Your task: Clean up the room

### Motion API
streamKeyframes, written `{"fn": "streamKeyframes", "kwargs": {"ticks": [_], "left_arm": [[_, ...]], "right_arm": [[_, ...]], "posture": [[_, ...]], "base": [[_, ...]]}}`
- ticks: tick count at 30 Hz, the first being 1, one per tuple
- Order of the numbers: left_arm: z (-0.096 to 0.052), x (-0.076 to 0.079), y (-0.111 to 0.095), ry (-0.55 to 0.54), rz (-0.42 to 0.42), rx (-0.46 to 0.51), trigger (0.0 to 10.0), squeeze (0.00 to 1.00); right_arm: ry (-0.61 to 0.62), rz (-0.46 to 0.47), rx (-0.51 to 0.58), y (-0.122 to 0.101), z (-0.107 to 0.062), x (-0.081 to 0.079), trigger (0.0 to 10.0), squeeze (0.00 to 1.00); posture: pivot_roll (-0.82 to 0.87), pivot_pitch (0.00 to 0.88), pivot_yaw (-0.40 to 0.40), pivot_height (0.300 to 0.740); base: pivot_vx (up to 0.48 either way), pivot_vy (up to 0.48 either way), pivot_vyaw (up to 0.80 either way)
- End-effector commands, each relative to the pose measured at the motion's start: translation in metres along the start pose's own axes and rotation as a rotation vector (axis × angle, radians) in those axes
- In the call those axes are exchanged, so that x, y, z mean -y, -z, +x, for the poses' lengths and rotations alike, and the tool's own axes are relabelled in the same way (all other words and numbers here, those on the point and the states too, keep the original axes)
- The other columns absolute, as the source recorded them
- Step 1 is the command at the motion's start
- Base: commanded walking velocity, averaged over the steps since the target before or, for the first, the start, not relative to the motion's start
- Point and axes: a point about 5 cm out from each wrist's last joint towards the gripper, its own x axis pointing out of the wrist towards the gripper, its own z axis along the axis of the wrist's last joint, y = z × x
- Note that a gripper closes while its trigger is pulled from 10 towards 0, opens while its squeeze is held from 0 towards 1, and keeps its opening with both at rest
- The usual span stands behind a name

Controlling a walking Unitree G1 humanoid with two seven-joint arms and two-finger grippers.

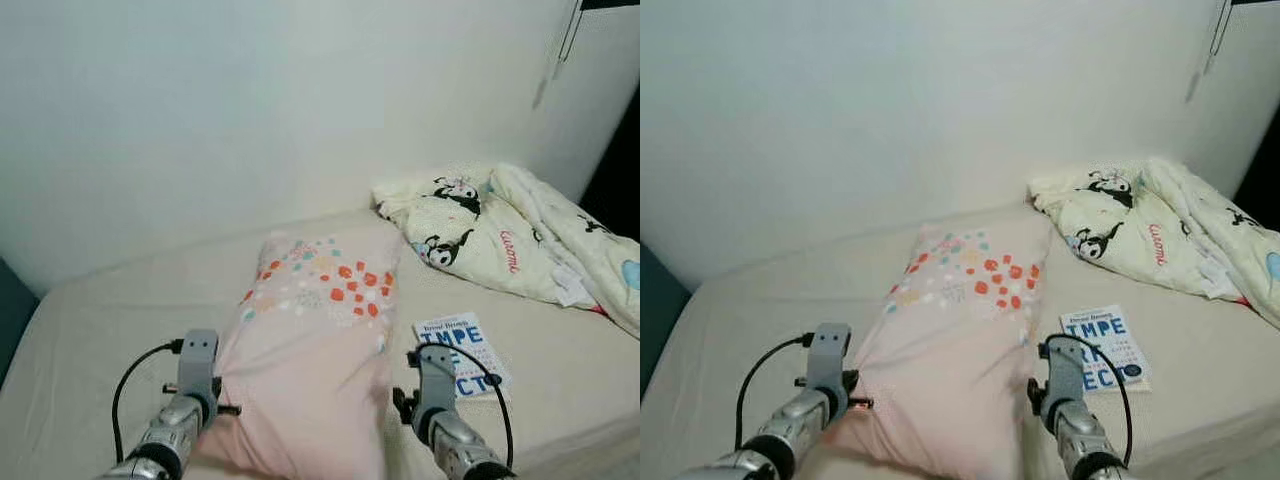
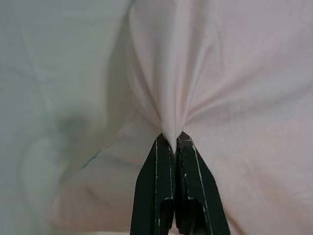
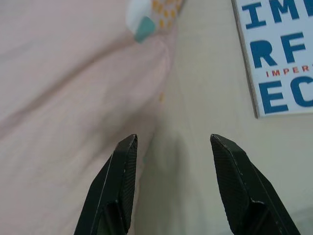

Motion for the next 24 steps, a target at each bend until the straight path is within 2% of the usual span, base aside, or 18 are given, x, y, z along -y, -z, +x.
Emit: {"fn": "streamKeyframes", "kwargs": {"ticks": [1, 3, 11, 16, 24], "left_arm": [[-0.005, -0.008, 0.018, -0.043, -0.025, -0.06, 10.0, 0.0], [-0.006, -0.01, 0.022, -0.055, -0.044, -0.07, 10.0, 0.0], [-0.008, -0.012, 0.026, -0.064, -0.051, -0.073, 10.0, 0.0], [-0.007, -0.013, 0.023, -0.067, -0.062, -0.061, 10.0, 0.0], [-0.003, -0.014, 0.006, -0.069, -0.113, 0.001, 10.0, 0.0]], "right_arm": [[0.002, -0.006, -0.062, 0.016, -0.003, -0.001, 10.0, 0.0], [0.002, -0.013, -0.084, 0.024, -0.005, -0.001, 10.0, 0.0], [-0.005, -0.003, -0.079, 0.025, -0.005, -0.003, 10.0, 0.0], [-0.006, 0.005, -0.06, 0.02, -0.004, -0.004, 10.0, 0.0], [-0.015, 0.014, -0.016, 0.011, -0.002, -0.005, 10.0, 0.0]], "posture": [[-0.09, 0.0, 0.053, 0.74], [-0.08, 0.0, 0.048, 0.74], [-0.08, 0.0, 0.047, 0.74], [-0.08, 0.0, 0.047, 0.74], [-0.08, 0.0, 0.05, 0.74]], "base": [[0.0, 0.0, 0.79], [0.0, 0.0, 0.79], [0.0, 0.0, 0.79], [0.0, 0.0, 0.79], [0.0, 0.0, 0.79]]}}
